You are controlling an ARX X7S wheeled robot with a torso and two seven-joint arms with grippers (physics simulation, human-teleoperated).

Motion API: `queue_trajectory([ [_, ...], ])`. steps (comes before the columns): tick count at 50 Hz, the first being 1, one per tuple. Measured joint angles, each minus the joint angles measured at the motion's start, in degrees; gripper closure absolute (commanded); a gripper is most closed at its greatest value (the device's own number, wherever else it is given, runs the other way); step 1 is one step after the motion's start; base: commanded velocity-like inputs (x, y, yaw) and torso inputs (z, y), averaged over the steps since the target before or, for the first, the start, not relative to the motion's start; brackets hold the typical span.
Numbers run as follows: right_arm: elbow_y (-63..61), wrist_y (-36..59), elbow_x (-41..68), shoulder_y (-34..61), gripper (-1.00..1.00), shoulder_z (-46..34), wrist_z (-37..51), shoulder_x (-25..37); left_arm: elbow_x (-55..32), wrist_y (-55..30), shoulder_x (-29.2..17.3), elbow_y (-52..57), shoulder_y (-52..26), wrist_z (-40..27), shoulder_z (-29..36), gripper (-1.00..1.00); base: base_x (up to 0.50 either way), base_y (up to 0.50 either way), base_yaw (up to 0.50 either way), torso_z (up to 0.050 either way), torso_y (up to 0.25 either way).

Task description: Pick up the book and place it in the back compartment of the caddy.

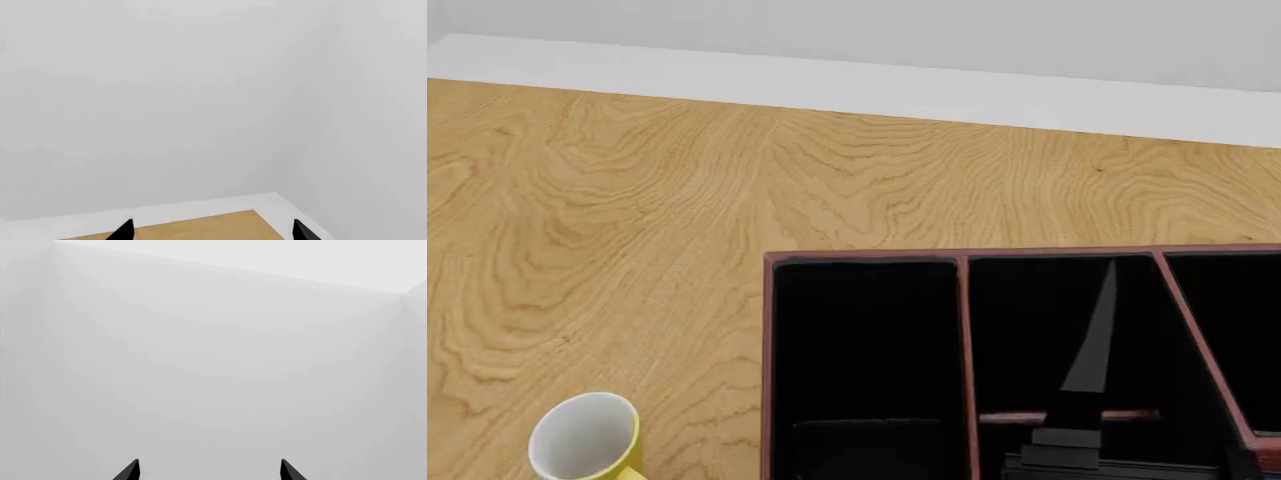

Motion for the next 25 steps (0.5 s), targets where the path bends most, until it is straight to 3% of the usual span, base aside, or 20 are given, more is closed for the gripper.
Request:
queue_trajectory([
  [11,0.4,-0.2,0.3,0.3,-1.0,-0.5,0.0,0.1,-0.2,2.5,-0.1,-8.9,-2.3,-4.1,-3.5,-1.0,0.0,0.0,0.0,0.0,0.0],
  [25,1.0,-1.2,0.9,0.1,-1.0,-0.5,0.0,0.3,0.1,2.3,0.5,-10.0,1.4,-7.3,-6.4,-1.0,0.0,0.0,0.0,0.0,0.0],
])
